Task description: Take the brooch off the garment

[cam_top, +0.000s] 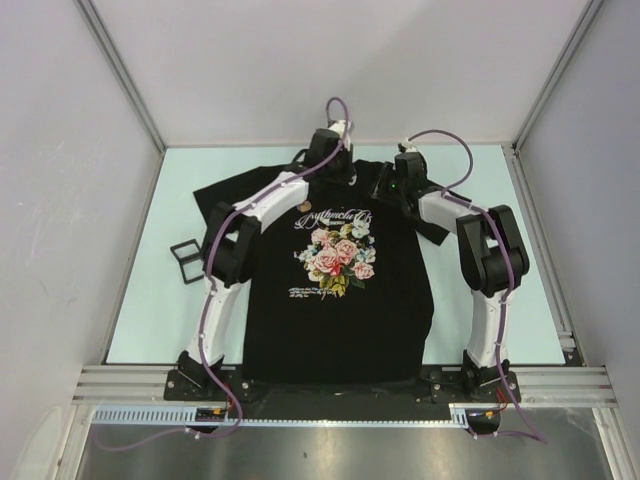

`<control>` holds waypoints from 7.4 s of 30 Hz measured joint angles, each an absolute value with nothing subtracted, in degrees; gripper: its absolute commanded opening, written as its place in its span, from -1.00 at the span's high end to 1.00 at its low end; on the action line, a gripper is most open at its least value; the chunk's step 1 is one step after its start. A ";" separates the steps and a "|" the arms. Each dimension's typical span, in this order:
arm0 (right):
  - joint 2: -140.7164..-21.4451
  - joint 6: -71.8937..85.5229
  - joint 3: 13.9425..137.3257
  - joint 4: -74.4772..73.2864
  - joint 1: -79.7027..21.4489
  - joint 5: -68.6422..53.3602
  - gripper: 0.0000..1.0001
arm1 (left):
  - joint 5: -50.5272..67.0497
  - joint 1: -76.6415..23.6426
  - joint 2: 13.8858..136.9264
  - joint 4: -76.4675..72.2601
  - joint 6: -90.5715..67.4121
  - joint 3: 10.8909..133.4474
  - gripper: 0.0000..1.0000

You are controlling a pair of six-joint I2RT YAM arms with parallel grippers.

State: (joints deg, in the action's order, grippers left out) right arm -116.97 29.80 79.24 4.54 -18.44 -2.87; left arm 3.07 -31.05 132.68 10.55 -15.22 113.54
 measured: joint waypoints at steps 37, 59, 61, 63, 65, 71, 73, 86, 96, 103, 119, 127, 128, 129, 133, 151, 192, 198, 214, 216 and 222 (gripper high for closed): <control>-106.32 34.68 60.38 45.76 -18.15 -30.04 -0.27 | 14.11 -25.52 122.04 -71.75 -56.53 59.18 1.00; -109.65 36.75 60.31 48.58 -19.66 -29.80 -0.13 | 12.16 -25.76 120.20 -72.36 -56.60 59.02 1.00; -109.71 36.80 60.31 48.66 -19.86 -29.43 -0.14 | 12.16 -25.82 120.20 -72.36 -56.60 59.07 1.00; -109.80 36.86 60.31 48.64 -19.94 -29.15 -0.15 | 12.19 -25.96 120.20 -72.36 -56.60 59.07 1.00; -109.95 36.88 60.31 48.66 -19.94 -28.91 -0.09 | 12.19 -26.09 120.20 -72.36 -56.60 59.07 1.00; -110.50 37.56 60.31 48.97 -20.03 -28.93 0.07 | 12.25 -26.30 120.20 -72.36 -56.69 59.07 1.00; -110.78 37.65 60.31 49.39 -20.05 -28.93 0.10 | 12.29 -26.30 120.20 -72.36 -56.82 59.07 1.00; -111.11 37.95 60.31 50.00 -20.18 -28.86 0.31 | 13.72 -26.39 120.20 -72.40 -57.08 59.07 1.00; -111.11 38.92 60.31 51.40 -19.25 -30.06 0.57 | 15.88 -26.04 120.57 -72.73 -58.48 60.36 1.00; -112.09 40.38 60.71 54.76 -17.72 -33.23 0.69 | 20.21 -25.39 121.64 -72.75 -60.05 63.53 1.00; -112.73 42.92 60.77 56.42 -17.17 -35.48 1.00 | 21.30 -24.99 121.86 -72.88 -59.99 63.44 1.00; -113.01 45.34 60.77 58.74 -16.19 -38.52 1.00 | 23.40 -24.86 121.82 -73.97 -58.96 63.40 0.31; -113.03 45.36 60.77 59.27 -15.86 -39.72 1.00 | 24.47 -24.86 121.82 -74.00 -58.65 63.40 0.16; -113.06 45.45 60.80 59.57 -15.42 -41.06 1.00 | 26.00 -24.84 121.82 -73.97 -58.57 63.40 0.12; -114.24 46.00 61.58 59.88 -13.17 -46.92 1.00 | 33.71 -24.23 121.82 -73.65 -58.74 65.06 -0.07; -116.66 47.79 64.18 60.29 -8.43 -62.15 1.00 | 54.57 -17.87 122.26 -68.23 -57.95 72.66 -0.04; -116.71 43.31 64.97 53.78 -10.46 -59.72 0.15 | 61.06 -20.51 126.06 -42.74 -46.52 83.20 1.00; -116.71 43.33 64.97 54.04 -11.68 -57.63 0.01 | 54.30 -20.18 125.25 -49.91 -51.83 77.84 1.00; -116.73 45.71 64.97 58.37 -13.32 -54.87 0.35 | 47.29 -19.79 124.49 -68.79 -66.50 72.05 1.00; -116.71 46.04 64.97 58.74 -13.32 -54.70 0.35 | 47.07 -19.79 124.49 -68.88 -66.59 72.05 1.00; -116.73 47.03 64.97 59.59 -13.39 -53.87 0.12 | 47.09 -19.79 124.49 -68.82 -66.39 72.05 1.00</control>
State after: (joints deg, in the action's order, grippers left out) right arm -116.73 47.03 64.97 59.59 -13.39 -53.87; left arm 47.09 -19.79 124.49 -68.82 -66.39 72.05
